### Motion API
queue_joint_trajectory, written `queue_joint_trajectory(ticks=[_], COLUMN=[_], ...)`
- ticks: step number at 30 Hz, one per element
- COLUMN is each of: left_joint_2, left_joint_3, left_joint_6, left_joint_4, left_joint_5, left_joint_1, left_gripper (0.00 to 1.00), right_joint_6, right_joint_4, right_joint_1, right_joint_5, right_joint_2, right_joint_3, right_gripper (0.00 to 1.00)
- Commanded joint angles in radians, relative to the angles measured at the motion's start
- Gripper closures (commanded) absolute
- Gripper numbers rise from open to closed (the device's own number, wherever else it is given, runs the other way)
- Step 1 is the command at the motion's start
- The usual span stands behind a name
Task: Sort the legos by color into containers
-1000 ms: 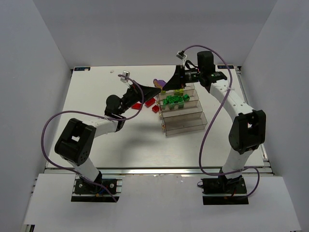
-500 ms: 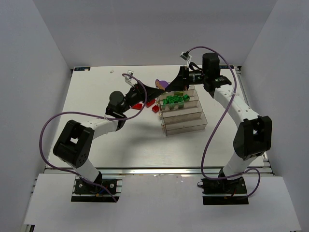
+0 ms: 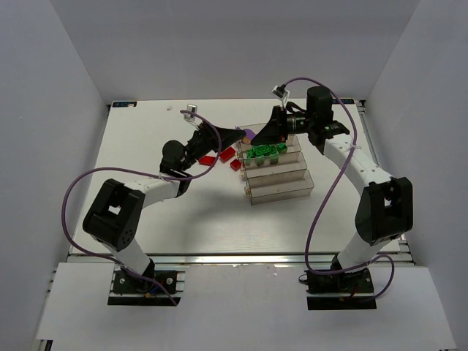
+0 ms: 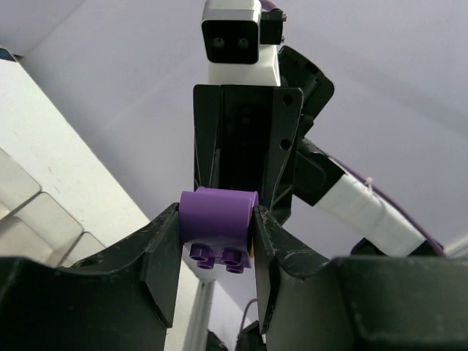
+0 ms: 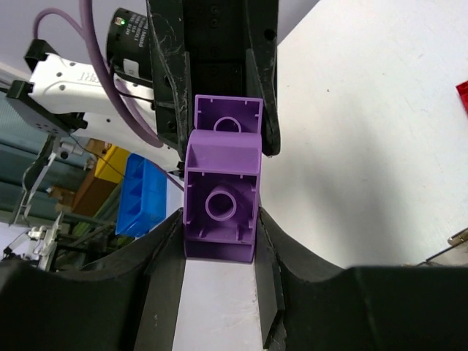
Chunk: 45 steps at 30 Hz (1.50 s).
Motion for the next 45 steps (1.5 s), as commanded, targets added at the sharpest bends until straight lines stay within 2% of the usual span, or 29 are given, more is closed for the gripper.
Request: queue_joint_trajectory(ticks=[1, 3, 8, 13, 15, 19, 24, 26, 27, 28, 30, 32, 33, 34, 35, 38, 39, 41, 45], left_joint_2=[0.005, 0.011, 0.005, 0.004, 0.000, -0.007, -0.001, 0.002, 0.005, 0.001, -0.009, -0.029, -0.035, -0.039, -0.050, -0.065, -0.070, -0.070, -0.037], left_joint_3=[0.004, 0.005, -0.009, -0.021, -0.029, -0.047, -0.049, -0.043, -0.026, -0.013, 0.022, 0.059, 0.078, 0.120, 0.135, 0.183, 0.197, 0.233, 0.278], left_joint_6=[-0.042, -0.055, -0.059, -0.062, -0.064, -0.067, -0.067, -0.053, -0.039, -0.001, 0.054, 0.174, 0.217, 0.310, 0.348, 0.473, 0.504, 0.597, 0.686], left_joint_4=[0.107, 0.121, 0.127, 0.135, 0.139, 0.144, 0.130, 0.104, 0.040, 0.000, -0.104, -0.302, -0.451, -0.520, -0.624, -0.756, -0.852, -0.933, -1.086], left_joint_5=[0.021, 0.029, 0.041, 0.054, 0.055, 0.061, 0.069, 0.078, 0.084, 0.099, 0.109, 0.116, 0.116, 0.116, 0.112, 0.095, 0.090, 0.083, 0.049], left_joint_1=[0.000, 0.000, 0.000, 0.003, 0.006, 0.018, 0.029, 0.029, 0.029, 0.029, 0.029, 0.029, 0.027, 0.027, 0.026, 0.026, 0.023, 0.017, -0.011], left_gripper=[0.60, 0.64, 0.65, 0.76, 0.78, 0.80, 0.82, 0.83, 0.83, 0.83, 0.83, 0.83, 0.83, 0.83, 0.83, 0.83, 0.83, 0.83, 0.83], right_joint_6=[0.019, 0.024, 0.062, 0.130, 0.134, 0.122, 0.033, -0.152, -0.277, -0.547, -0.786, -1.019, -1.069, -1.117, -1.199, -1.303, -1.370, -1.427, -1.519], right_joint_4=[0.054, 0.070, 0.107, 0.181, 0.186, 0.181, 0.084, -0.018, -0.240, -0.353, -0.607, -0.714, -0.753, -0.820, -0.845, -0.841, -0.832, -0.810, -0.792], right_joint_1=[-0.002, -0.002, -0.008, -0.072, -0.098, -0.170, -0.200, -0.198, -0.192, -0.189, -0.181, -0.178, -0.181, -0.181, -0.180, -0.181, -0.180, -0.181, -0.180], right_joint_5=[-0.018, -0.017, -0.018, -0.001, 0.000, 0.003, 0.009, 0.054, 0.086, 0.124, 0.268, 0.369, 0.400, 0.427, 0.457, 0.494, 0.503, 0.532, 0.575], right_joint_2=[-0.038, -0.038, -0.021, 0.014, 0.028, 0.056, 0.051, 0.048, 0.053, 0.065, 0.077, 0.094, 0.100, 0.106, 0.097, 0.050, 0.015, -0.009, -0.004], right_joint_3=[0.006, 0.007, 0.026, 0.056, 0.076, 0.116, 0.102, 0.133, 0.159, 0.185, 0.225, 0.230, 0.227, 0.223, 0.205, 0.129, 0.068, 0.020, -0.034], right_gripper=[1.00, 1.00, 1.00, 1.00, 1.00, 1.00, 1.00, 1.00, 1.00, 1.00, 1.00, 1.00, 1.00, 1.00, 1.00, 1.00, 1.00, 1.00, 1.00])
